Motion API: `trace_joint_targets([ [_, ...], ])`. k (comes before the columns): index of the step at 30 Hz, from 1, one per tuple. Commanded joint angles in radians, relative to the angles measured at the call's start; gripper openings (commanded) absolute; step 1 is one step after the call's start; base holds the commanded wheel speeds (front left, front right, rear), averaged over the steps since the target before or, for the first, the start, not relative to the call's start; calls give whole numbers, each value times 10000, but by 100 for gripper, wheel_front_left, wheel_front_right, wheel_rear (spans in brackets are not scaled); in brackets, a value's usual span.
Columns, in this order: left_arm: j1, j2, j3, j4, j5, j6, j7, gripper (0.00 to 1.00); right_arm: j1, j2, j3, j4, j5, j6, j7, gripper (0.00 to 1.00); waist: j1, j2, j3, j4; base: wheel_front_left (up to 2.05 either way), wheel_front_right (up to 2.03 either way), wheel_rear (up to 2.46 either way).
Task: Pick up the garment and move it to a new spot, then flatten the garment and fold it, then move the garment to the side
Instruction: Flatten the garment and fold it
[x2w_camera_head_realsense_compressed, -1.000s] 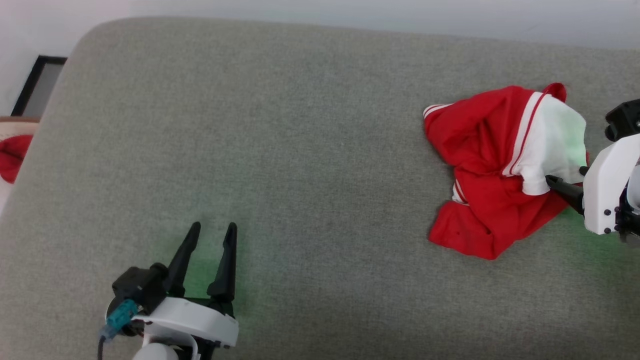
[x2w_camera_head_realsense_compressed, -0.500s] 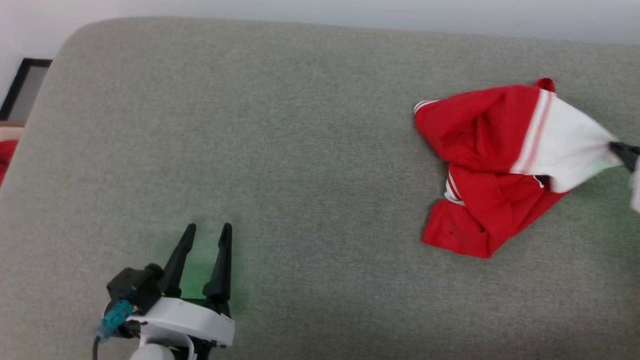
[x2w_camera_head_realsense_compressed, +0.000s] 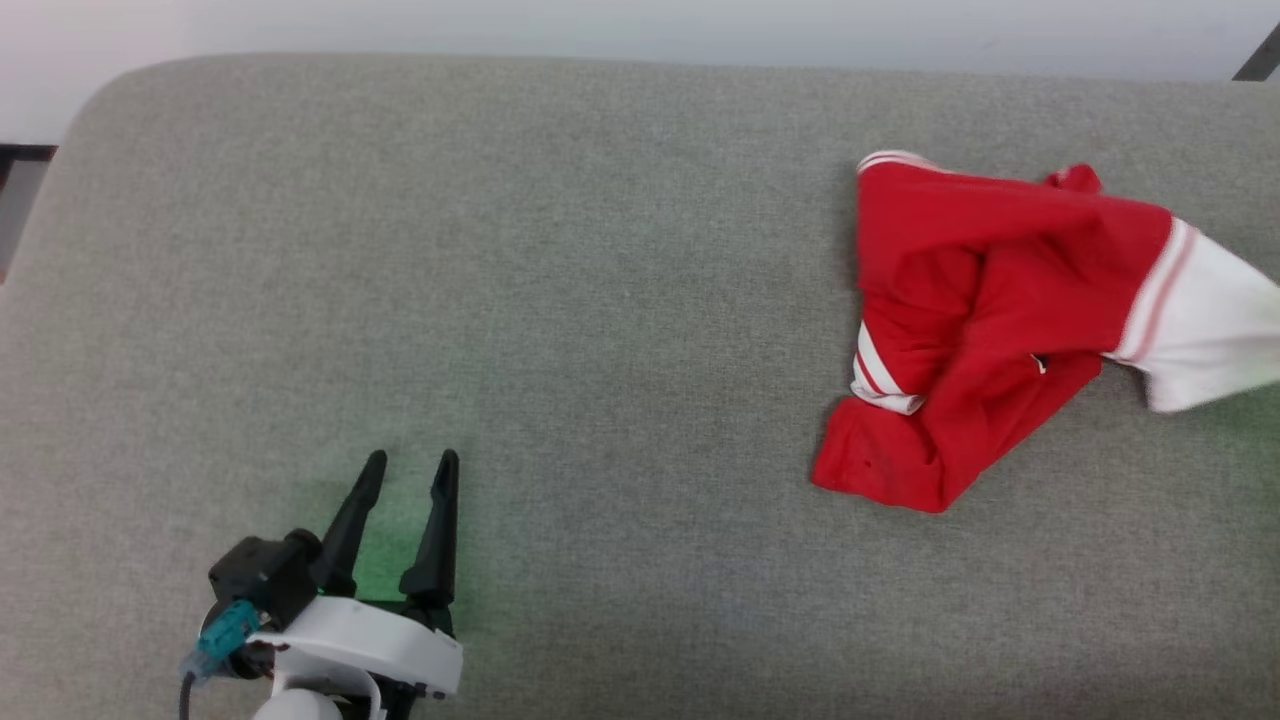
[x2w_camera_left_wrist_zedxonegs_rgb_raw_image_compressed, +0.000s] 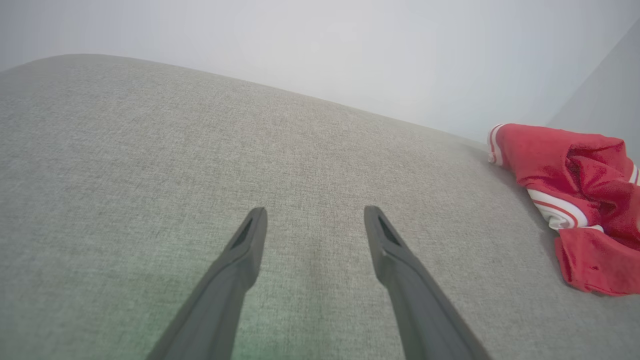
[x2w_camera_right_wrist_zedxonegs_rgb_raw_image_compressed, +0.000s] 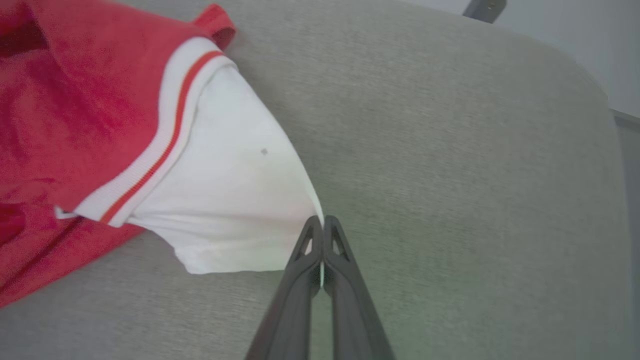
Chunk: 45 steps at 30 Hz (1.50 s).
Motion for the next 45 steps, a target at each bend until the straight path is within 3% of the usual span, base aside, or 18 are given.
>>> trace_joint_targets([
  [1,62,42,6,5,-32,-21,-3,100,79,-158,-142,305,-293,-8,-75,0,0,0,-13,-39,0,0,0],
  [6,-100,49,-136,27,-29,-21,-3,100,166,-504,-798,2076,-1481,-8,-607,0,0,0,77,3,0,0,0],
  [20,-568,428,-544,312,-8,-21,-3,100,-621,270,-2331,6161,-4169,-8,-2469,0,0,0,44,-63,0,0,0],
  [27,-996,689,-793,351,-60,-21,-3,100,-1027,255,-2951,7121,-5605,-8,-2825,0,0,0,-5,-362,0,0,0],
  [29,-1120,781,-915,426,-109,-21,-3,100,-1007,786,-3431,7159,-5522,-8,-2935,0,0,0,-3,-505,0,0,0],
  [30,-1193,836,-1012,466,-147,-21,-3,100,-941,926,-3645,7183,-5550,-8,-3084,14,0,0,-12,-573,0,0,0],
  [31,-1304,898,-1123,498,-215,-21,-3,100,-862,922,-3783,7207,-5644,-9,-3248,80,0,0,-24,-634,0,0,0],
  [32,-1432,983,-1244,523,-258,-21,-3,100,-829,1009,-4015,7217,-5588,-9,-3467,100,0,0,-45,-689,0,0,0],
  [39,-2968,1911,-2705,403,-1076,-22,741,100,-624,2128,-4604,6666,-5330,-8,-5555,100,0,0,-281,-1095,0,0,0],
  [42,-3903,2269,-3633,387,-1684,-22,2033,100,-364,2999,-4516,5771,-4728,-8,-6048,100,0,0,-414,-1404,0,0,0],
  [45,-4805,2130,-4717,583,-2979,-22,4285,100,88,3622,-4188,4405,-3918,-8,-6157,100,0,0,-537,-1757,0,0,0],
])
